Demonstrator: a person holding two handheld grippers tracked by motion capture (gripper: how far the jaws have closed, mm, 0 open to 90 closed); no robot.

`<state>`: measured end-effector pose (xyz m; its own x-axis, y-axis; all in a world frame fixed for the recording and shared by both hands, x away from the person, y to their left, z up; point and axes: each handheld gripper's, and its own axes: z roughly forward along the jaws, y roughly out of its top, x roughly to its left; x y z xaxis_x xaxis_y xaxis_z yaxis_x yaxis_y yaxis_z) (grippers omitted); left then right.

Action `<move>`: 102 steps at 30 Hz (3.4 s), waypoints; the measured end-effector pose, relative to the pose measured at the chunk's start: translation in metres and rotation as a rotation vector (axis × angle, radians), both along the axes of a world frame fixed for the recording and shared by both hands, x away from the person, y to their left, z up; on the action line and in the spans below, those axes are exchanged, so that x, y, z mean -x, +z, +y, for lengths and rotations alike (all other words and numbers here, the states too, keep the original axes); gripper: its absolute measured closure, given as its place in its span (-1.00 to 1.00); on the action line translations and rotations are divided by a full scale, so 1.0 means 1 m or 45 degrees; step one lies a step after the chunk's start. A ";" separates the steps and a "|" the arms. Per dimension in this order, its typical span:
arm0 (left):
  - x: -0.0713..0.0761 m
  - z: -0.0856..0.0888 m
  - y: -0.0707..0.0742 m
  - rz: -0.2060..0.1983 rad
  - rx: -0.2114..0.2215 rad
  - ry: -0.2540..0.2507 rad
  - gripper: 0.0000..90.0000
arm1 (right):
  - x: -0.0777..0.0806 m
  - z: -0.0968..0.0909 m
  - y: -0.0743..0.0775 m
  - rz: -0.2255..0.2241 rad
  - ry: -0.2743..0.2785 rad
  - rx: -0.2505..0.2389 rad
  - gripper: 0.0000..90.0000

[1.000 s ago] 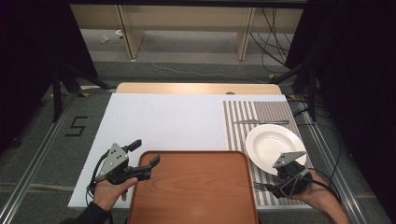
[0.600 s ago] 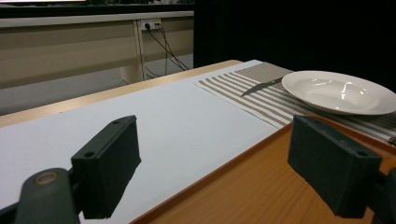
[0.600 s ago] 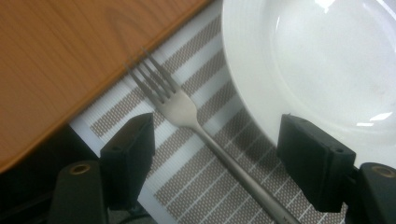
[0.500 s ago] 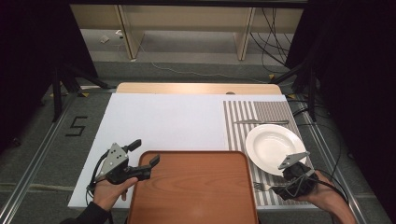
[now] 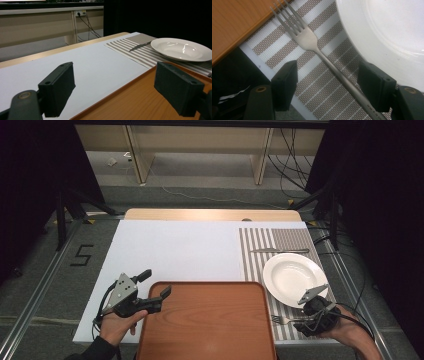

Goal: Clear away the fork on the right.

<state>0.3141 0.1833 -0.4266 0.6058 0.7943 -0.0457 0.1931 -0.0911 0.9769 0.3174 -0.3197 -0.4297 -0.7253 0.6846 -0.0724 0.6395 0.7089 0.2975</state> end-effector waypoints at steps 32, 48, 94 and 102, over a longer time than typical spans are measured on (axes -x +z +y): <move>0.000 -0.001 0.000 0.001 -0.004 -0.003 -0.63 | -0.017 -0.007 -0.020 0.075 -0.001 0.075 0.30; 0.000 -0.001 -0.001 0.001 -0.006 -0.003 -0.63 | -0.014 0.003 -0.019 0.107 0.104 0.128 0.74; 0.000 0.000 0.000 -0.004 -0.006 0.001 -0.64 | -0.005 0.033 0.023 -0.123 0.167 -0.266 0.89; 0.000 0.000 0.000 -0.006 -0.005 0.001 -0.64 | -0.003 0.042 0.027 -0.161 0.175 -0.318 0.89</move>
<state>0.3141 0.1835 -0.4264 0.6051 0.7952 -0.0394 0.1886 -0.0951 0.9774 0.3207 -0.2774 -0.4022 -0.8082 0.5888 -0.0099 0.4896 0.6811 0.5445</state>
